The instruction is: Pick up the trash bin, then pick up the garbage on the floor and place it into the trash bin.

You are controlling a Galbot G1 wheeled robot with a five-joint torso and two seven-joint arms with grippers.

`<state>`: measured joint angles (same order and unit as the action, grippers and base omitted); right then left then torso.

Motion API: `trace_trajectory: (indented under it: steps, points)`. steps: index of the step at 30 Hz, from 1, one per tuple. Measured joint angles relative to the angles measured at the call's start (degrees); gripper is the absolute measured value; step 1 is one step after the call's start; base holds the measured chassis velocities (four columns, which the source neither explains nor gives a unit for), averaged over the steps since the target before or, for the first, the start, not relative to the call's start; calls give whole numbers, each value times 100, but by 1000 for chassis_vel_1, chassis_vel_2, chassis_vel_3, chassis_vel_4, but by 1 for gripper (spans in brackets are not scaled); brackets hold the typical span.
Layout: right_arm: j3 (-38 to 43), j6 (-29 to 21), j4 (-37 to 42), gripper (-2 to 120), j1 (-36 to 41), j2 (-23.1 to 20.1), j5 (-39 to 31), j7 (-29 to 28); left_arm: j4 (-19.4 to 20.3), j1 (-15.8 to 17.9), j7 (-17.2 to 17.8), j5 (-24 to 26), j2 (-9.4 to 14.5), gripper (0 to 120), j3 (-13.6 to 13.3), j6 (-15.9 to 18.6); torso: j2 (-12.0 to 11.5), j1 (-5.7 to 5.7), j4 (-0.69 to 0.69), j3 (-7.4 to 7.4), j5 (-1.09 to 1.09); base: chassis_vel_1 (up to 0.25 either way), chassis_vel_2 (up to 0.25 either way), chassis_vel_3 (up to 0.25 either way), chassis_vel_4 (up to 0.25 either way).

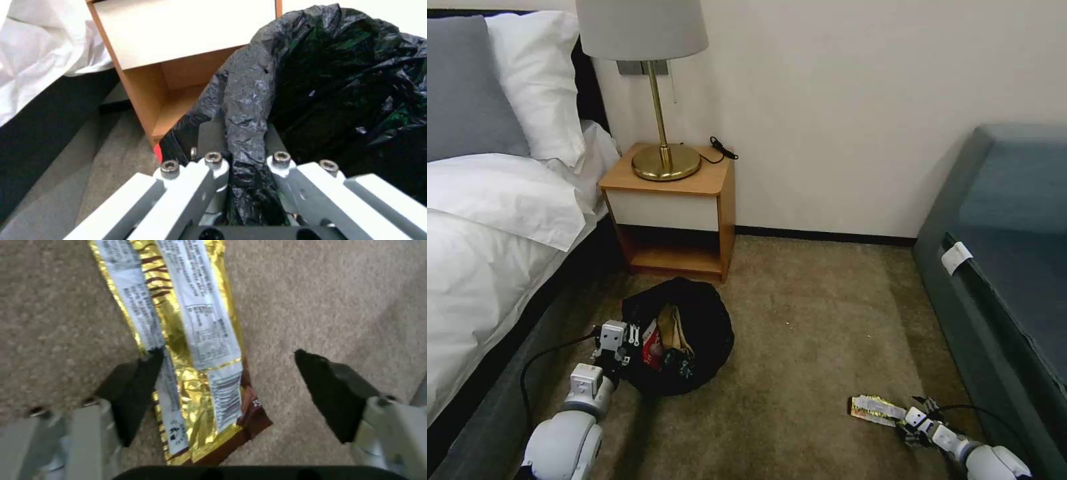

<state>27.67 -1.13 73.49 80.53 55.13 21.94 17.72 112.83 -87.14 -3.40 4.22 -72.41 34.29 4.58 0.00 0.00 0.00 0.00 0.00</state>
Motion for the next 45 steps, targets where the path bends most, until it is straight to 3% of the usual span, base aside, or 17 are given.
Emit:
trace_trajectory:
  steps: [1,2,5,7,10,14,15,21,45]
  points:
    - [-1,3,-10,78,-5,1,3,0,-1,1,0,0,0,3,1,-1,0,0,0,0,0,0,0,0,0]
    - [-11,18,-67,67,-38,10,19,0,-17,11,-2,2,3,3,3,-5,0,0,0,0,0,0,0,0,0]
    - [-29,27,-131,57,-83,19,34,4,-39,29,-5,6,7,3,4,-9,0,0,0,0,0,0,0,0,0]
    - [-32,28,-141,56,-90,21,36,5,-43,33,-5,6,8,3,4,-9,0,0,0,0,0,0,0,0,0]
    - [-53,32,-209,37,-140,34,46,15,-69,56,-6,12,11,3,3,-10,0,0,0,0,-1,0,0,0,0]
    - [-64,38,-258,30,-169,43,55,21,-89,74,-7,17,16,3,2,-10,0,0,0,0,-1,0,0,0,0]
    - [-69,53,-294,21,-191,49,63,34,-105,93,-8,21,21,3,1,-10,0,0,0,0,-3,0,0,0,0]
    - [-90,101,-378,0,-259,52,70,78,-154,158,-13,41,39,3,-4,-10,1,0,-2,0,-6,0,0,0,0]
    - [-148,229,-719,0,-458,30,54,215,-289,406,-33,75,68,3,-121,70,0,0,2,0,3,0,0,0,0]
